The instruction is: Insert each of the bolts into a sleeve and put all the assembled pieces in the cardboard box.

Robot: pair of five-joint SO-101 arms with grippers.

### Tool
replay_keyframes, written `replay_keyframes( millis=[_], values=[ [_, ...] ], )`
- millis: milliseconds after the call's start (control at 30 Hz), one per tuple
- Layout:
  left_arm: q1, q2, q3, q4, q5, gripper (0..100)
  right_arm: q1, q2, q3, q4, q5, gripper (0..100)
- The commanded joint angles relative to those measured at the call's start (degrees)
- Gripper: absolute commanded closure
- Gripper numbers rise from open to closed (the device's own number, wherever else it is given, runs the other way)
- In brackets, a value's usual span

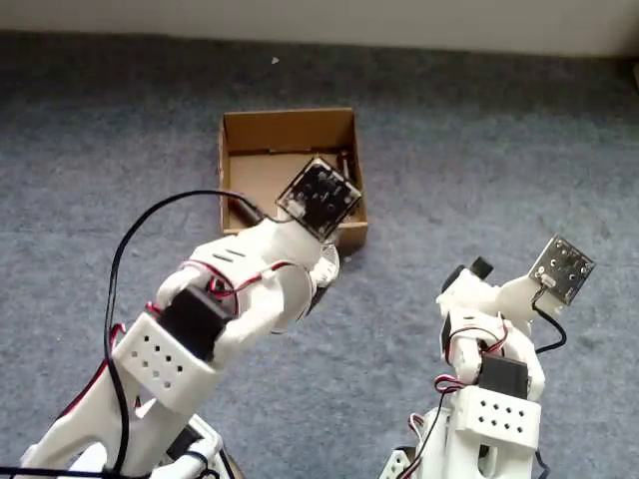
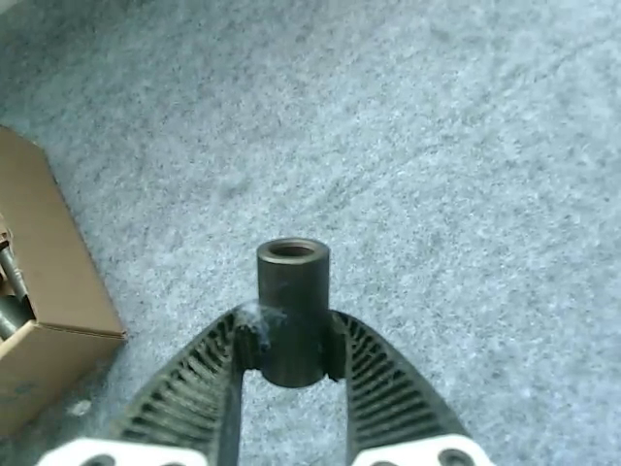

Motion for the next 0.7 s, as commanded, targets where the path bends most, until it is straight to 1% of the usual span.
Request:
replay_keyframes(
  millis=[0, 100, 233, 333, 400, 433, 500, 567, 667],
  values=[
    [-0.57, -12.97, 17.01, -17.67, 1.93, 100, 0.66, -1.45, -0.4, -1.19, -0.35, 99.3],
    [-0.57, -18.33, 28.88, -29.71, 3.96, 100, 0.66, -1.45, -0.4, -1.19, -0.35, 99.3],
    [-0.66, -22.64, 42.59, -44.75, 3.87, 100, 0.66, -1.45, -0.4, -1.19, -0.35, 99.3],
    [-1.01, -25.63, 49.45, -49.93, 3.87, 100, 0.66, -1.45, -0.4, -1.19, -0.35, 99.3],
    [-1.1, -28.18, 51.56, -49.23, 3.34, 99, 0.66, -1.45, -0.4, -1.19, -0.35, 99.3],
    [-1.54, -29.49, 52.18, -47.38, 1.76, 97, 0.66, -1.45, -0.4, -1.19, -0.35, 99.3],
    [-2.59, -31.96, 51.74, -41.49, -0.35, 90, 0.57, -1.45, -0.4, -1.19, -0.35, 99.3],
    [-4.35, -34.95, 50.42, -34.81, 0.26, 85, 0.57, -1.45, -0.4, -1.27, -0.35, 99.3],
    [-6.55, -40.13, 48.22, -25.05, 0.18, 84, 0.57, -1.45, -0.4, -1.27, -0.35, 99.3]
  ],
)
